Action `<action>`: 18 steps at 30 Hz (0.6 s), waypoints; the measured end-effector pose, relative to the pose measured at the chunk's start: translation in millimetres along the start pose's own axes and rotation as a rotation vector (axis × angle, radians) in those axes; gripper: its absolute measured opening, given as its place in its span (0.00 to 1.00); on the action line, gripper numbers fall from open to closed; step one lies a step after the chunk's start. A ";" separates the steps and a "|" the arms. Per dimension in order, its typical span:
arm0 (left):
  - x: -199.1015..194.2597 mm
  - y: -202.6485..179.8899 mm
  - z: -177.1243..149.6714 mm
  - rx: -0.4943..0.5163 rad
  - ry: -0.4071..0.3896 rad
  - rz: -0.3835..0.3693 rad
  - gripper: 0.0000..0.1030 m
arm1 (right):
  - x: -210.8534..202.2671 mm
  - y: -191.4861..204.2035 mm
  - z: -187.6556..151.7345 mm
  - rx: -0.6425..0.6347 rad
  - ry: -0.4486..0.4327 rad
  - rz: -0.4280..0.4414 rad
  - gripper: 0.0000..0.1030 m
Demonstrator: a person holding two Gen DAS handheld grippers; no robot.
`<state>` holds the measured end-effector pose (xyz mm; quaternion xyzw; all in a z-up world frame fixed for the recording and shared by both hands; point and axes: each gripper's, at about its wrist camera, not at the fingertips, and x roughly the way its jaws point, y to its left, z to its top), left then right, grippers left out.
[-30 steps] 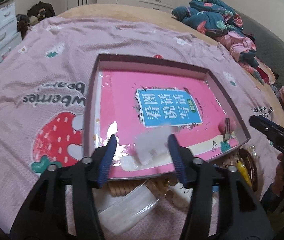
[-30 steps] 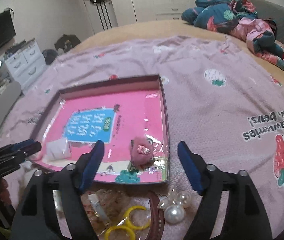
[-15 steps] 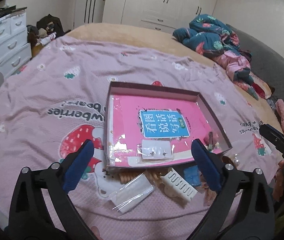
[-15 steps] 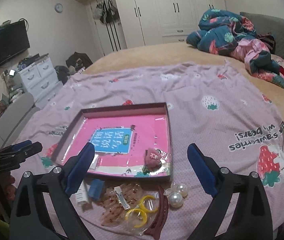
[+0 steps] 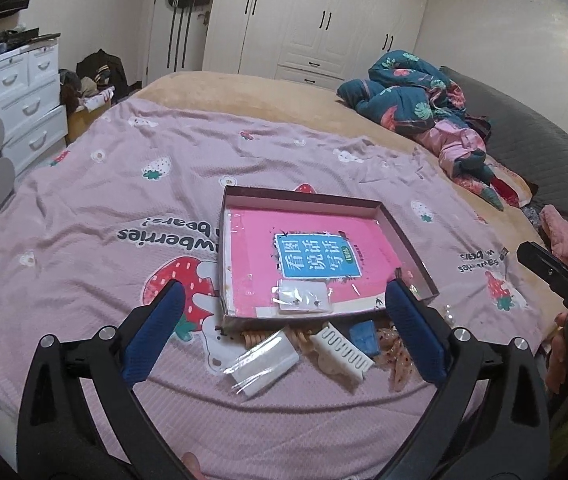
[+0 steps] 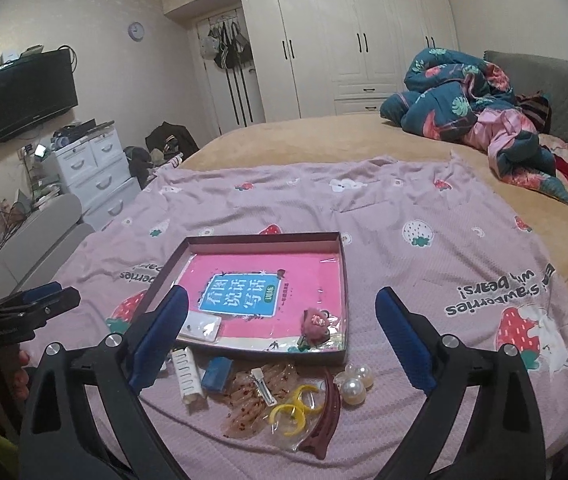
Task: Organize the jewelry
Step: 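Withdraw both tools from the box back toward the accessory pile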
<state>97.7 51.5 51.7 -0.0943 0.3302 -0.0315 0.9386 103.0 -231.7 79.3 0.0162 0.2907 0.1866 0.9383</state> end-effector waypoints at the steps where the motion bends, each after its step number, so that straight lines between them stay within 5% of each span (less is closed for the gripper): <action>1: -3.0 0.2 -1.3 0.000 -0.004 -0.001 0.91 | -1.6 0.6 -0.3 -0.002 -0.001 0.001 0.91; 18: -25.0 4.9 -21.5 0.015 -0.007 0.010 0.91 | -29.9 8.8 -17.6 -0.049 0.000 -0.002 0.92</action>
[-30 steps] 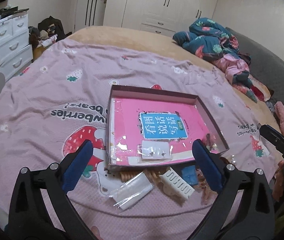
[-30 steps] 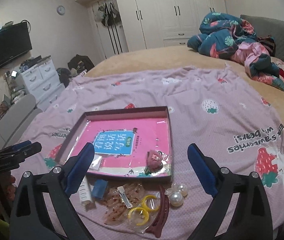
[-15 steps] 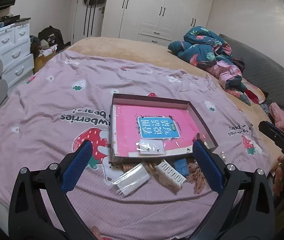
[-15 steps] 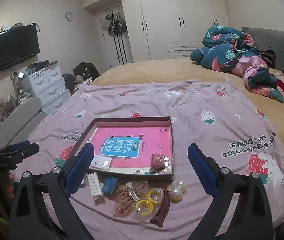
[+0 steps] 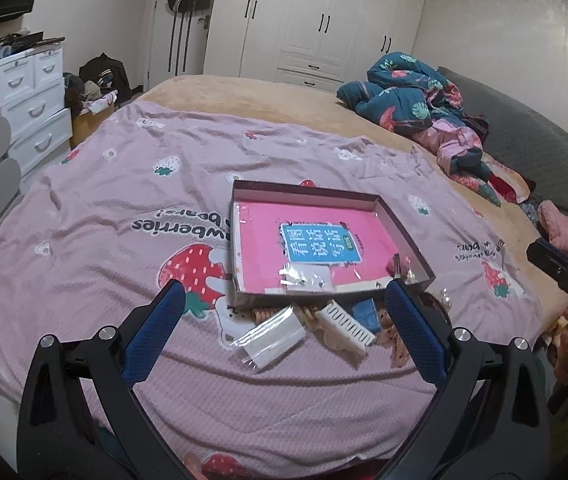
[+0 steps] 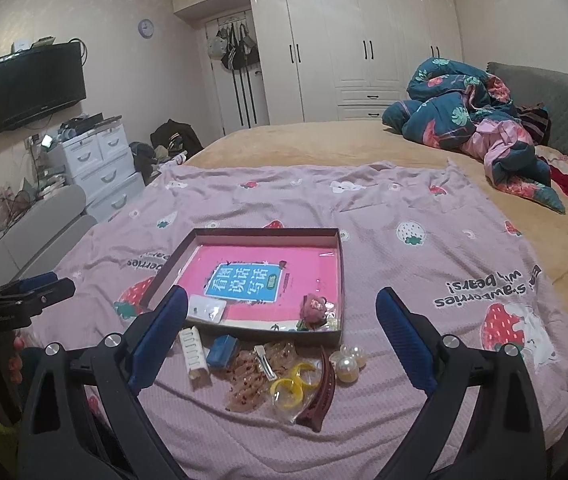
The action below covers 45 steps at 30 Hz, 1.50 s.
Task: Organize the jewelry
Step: 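Withdraw both tools from the box back toward the accessory pile, then grasp the yellow hair ties with the right tool while the left tool grasps a clear plastic bag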
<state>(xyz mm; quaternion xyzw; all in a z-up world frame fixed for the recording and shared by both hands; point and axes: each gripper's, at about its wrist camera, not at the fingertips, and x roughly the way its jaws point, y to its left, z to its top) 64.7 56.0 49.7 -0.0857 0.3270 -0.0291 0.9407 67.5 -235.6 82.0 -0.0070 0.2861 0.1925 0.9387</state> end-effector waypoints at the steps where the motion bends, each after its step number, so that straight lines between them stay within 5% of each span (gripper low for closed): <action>1: -0.1 0.0 -2.2 0.005 0.004 0.004 0.91 | -0.6 0.4 -1.4 -0.004 0.004 0.002 0.92; 24: 13.3 -14.3 -52.8 0.118 0.122 0.021 0.91 | 11.5 37.2 -52.9 -0.164 0.148 0.037 0.92; 35: 41.1 -13.9 -73.0 0.128 0.200 0.015 0.91 | 39.9 35.0 -80.3 -0.238 0.247 -0.027 0.90; 45: 69.6 6.9 -79.0 0.115 0.227 0.062 0.91 | 78.9 36.3 -100.8 -0.340 0.319 -0.093 0.63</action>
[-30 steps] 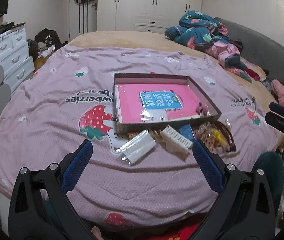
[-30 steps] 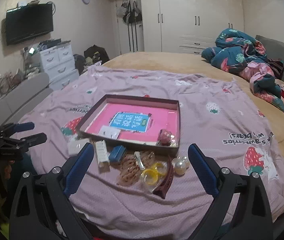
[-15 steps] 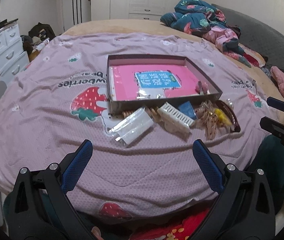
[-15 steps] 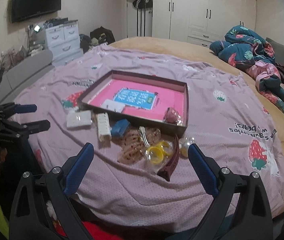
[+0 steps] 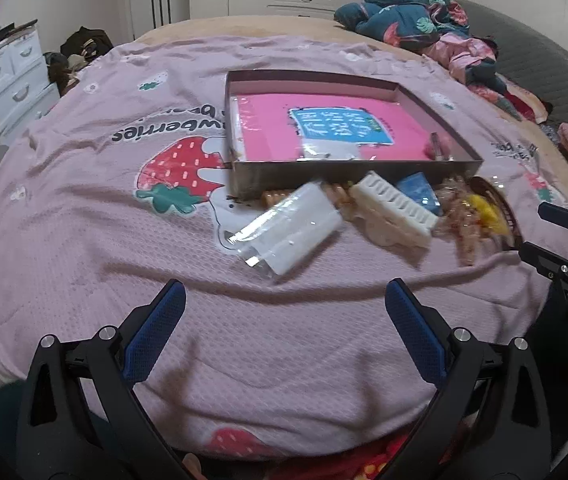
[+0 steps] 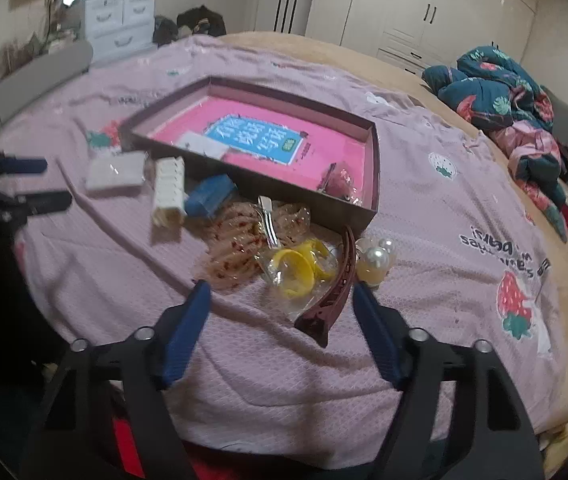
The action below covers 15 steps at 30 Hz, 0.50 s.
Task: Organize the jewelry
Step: 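Grasp the yellow hair ties with the right tool while the left tool grasps a clear plastic bag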
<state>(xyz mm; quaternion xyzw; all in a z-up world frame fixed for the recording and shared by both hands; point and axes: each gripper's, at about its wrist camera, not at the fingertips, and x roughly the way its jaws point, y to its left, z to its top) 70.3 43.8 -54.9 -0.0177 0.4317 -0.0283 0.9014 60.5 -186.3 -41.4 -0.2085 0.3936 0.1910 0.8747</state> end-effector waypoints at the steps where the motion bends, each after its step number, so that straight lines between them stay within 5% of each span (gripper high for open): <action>1: 2.6 1.4 1.9 0.001 0.001 0.002 0.90 | 4.9 1.8 0.2 -0.016 0.011 -0.015 0.59; 15: 50.3 -13.5 27.1 0.158 0.079 0.001 0.75 | 43.4 -0.6 11.1 -0.059 0.057 -0.026 0.24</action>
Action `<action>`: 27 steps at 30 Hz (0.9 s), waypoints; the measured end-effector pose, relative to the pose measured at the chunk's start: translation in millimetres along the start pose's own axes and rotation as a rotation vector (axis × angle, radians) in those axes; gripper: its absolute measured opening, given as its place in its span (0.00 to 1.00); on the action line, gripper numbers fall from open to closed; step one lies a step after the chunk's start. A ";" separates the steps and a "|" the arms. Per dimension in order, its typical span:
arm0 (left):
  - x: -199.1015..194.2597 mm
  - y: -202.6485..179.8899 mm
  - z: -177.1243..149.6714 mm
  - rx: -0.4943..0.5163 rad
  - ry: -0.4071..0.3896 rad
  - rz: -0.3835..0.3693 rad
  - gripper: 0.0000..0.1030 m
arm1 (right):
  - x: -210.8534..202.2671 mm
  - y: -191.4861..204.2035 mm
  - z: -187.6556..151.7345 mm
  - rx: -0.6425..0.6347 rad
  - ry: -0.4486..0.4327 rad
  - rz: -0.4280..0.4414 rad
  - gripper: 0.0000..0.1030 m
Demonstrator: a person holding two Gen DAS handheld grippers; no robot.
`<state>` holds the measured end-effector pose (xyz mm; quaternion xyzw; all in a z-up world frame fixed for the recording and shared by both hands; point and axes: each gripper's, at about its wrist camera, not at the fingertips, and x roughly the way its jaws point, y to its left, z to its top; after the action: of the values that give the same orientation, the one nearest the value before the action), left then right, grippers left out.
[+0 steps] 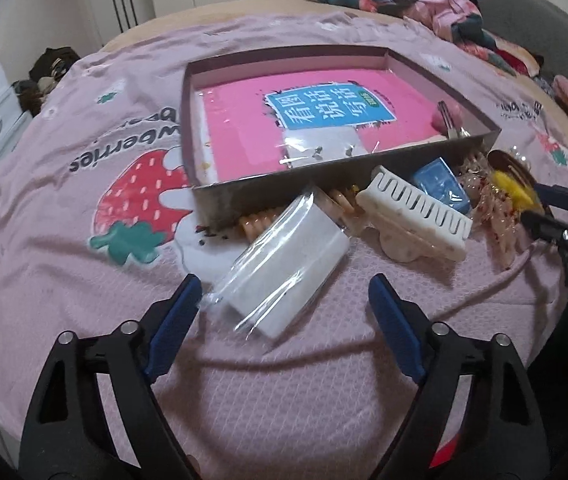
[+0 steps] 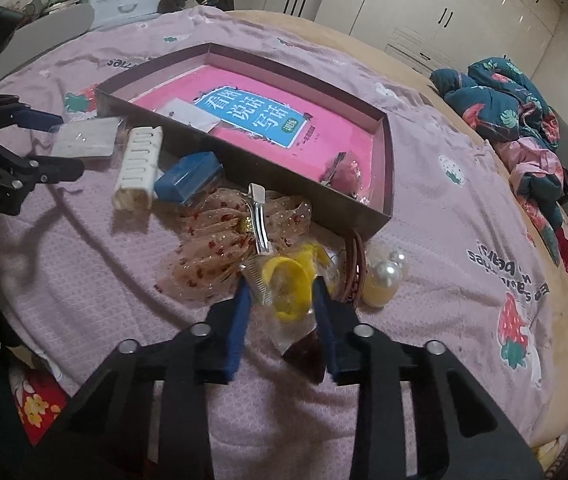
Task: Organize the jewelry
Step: 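Grasp the yellow hair ties with the right tool while the left tool grasps a clear plastic bag, then carry the yellow hair ties with the right tool while the left tool carries the bag into the box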
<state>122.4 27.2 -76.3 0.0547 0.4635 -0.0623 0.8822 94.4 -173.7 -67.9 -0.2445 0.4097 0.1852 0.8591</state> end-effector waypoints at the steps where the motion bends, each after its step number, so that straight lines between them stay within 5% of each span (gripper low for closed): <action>1: 2.8 -0.4 1.7 0.008 0.005 0.003 0.75 | 0.7 0.0 0.5 -0.001 0.001 0.001 0.23; 15: 3.5 -0.1 2.2 0.009 0.005 -0.006 0.50 | -27.6 -22.5 1.6 0.141 -0.074 0.160 0.12; 27: -24.5 1.6 -11.4 -0.038 -0.038 -0.052 0.48 | -54.9 -24.7 3.0 0.186 -0.139 0.203 0.08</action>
<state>99.6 32.0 -62.5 0.0248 0.4490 -0.0776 0.8898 76.4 -198.5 -16.0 -0.1078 0.3875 0.2489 0.8810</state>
